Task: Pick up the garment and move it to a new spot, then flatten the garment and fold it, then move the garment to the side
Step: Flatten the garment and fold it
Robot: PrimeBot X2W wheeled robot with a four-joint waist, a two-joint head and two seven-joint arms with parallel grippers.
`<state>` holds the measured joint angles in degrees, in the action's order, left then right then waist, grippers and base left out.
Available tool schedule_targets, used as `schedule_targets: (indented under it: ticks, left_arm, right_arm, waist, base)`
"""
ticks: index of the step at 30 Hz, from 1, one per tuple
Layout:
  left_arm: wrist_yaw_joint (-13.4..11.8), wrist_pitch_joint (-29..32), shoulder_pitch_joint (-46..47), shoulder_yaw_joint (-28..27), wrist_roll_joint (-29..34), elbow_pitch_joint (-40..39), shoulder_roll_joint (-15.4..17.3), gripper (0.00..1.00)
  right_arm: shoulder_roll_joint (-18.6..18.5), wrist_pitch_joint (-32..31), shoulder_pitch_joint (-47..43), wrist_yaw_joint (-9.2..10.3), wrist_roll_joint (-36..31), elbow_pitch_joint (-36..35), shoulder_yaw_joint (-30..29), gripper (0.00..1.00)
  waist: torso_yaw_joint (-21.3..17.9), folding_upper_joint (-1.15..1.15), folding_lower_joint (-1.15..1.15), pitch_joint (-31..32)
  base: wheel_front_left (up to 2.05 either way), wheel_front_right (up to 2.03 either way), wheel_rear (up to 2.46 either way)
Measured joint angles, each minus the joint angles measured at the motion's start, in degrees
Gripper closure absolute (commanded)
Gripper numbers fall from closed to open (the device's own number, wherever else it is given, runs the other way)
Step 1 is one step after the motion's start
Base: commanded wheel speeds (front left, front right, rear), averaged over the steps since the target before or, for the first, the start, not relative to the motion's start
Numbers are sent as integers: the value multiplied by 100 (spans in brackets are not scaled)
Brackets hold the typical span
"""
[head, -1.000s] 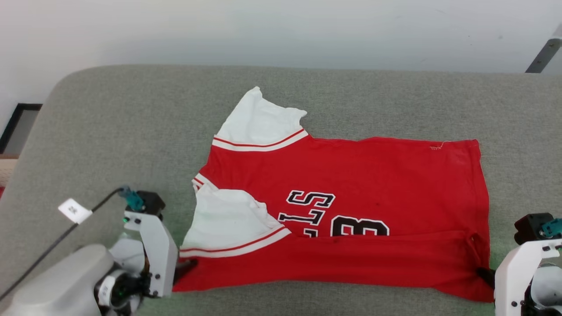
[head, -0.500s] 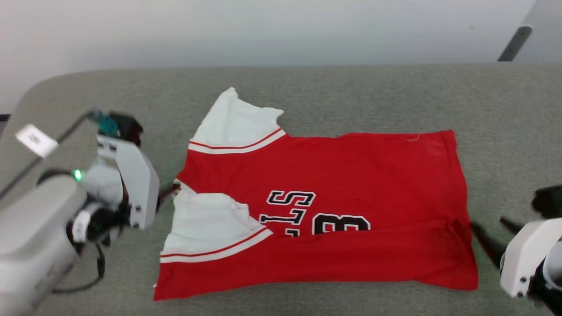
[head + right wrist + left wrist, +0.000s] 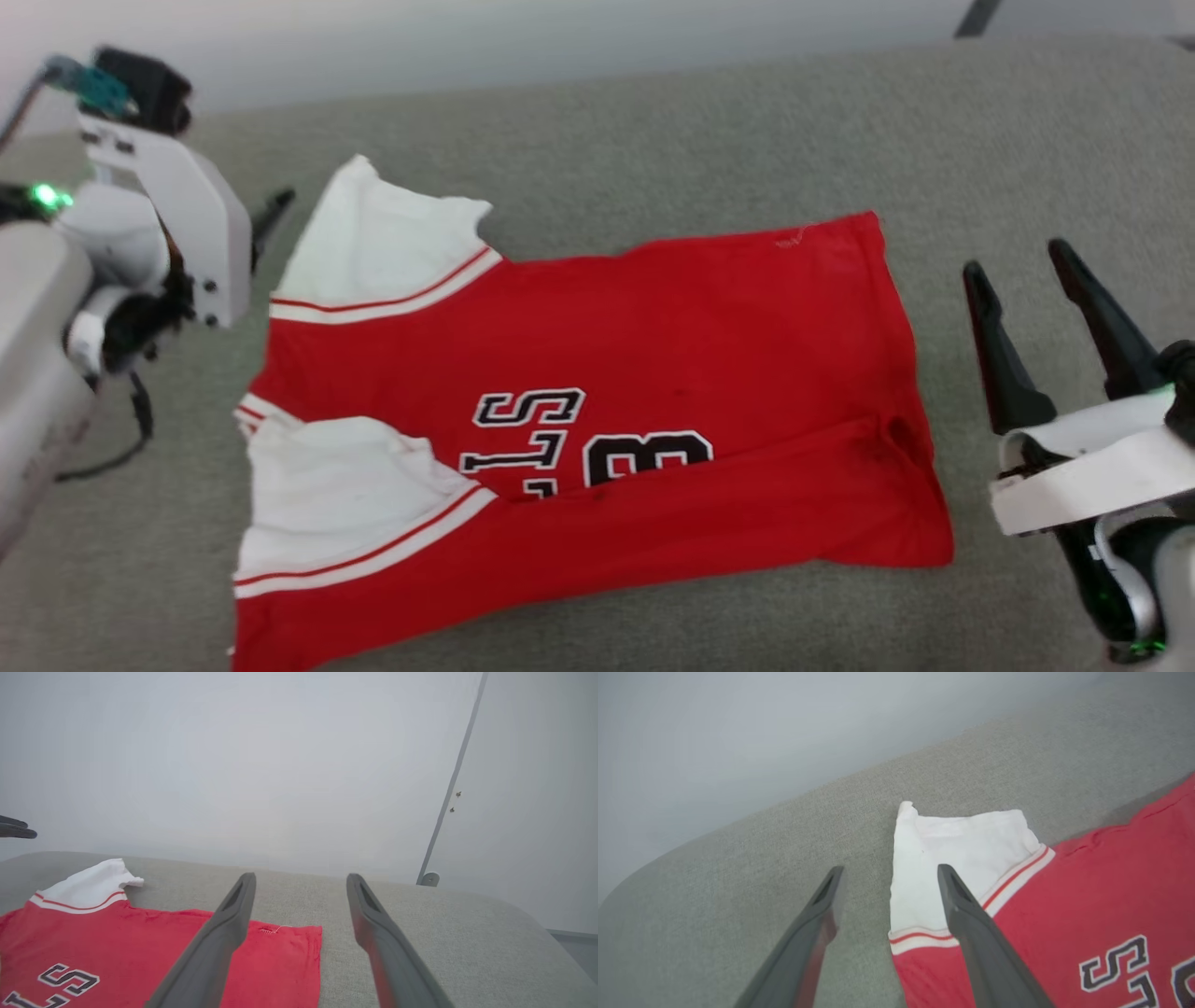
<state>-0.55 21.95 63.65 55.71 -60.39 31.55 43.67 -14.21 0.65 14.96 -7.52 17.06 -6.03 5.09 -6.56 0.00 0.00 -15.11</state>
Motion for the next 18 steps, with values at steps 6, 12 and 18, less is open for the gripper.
schedule_targets:
  ticks: [6, 12, 18]
  left_arm:
    - [166, 40, 503, 26, 186, 515, -48, 0]
    - [338, 452, 952, 22, 170, 991, -78, 0]
    - [415, 1087, 1218, 44, 8, 1418, -167, 0]
  right_arm:
    - [311, 747, 79, 0, -249, 220, 121, 0]
    - [504, 910, 86, 0, -319, 403, 194, 0]
    - [567, 987, 211, 0, -337, 564, 315, 0]
  waist:
    - [-281, 0, 0, -428]
    - [-534, 0, 0, -875]
    - [-754, 0, 0, -1251]
  base:
    - [0, 0, 0]
    - [0, 0, 0]
    - [0, 0, 0]
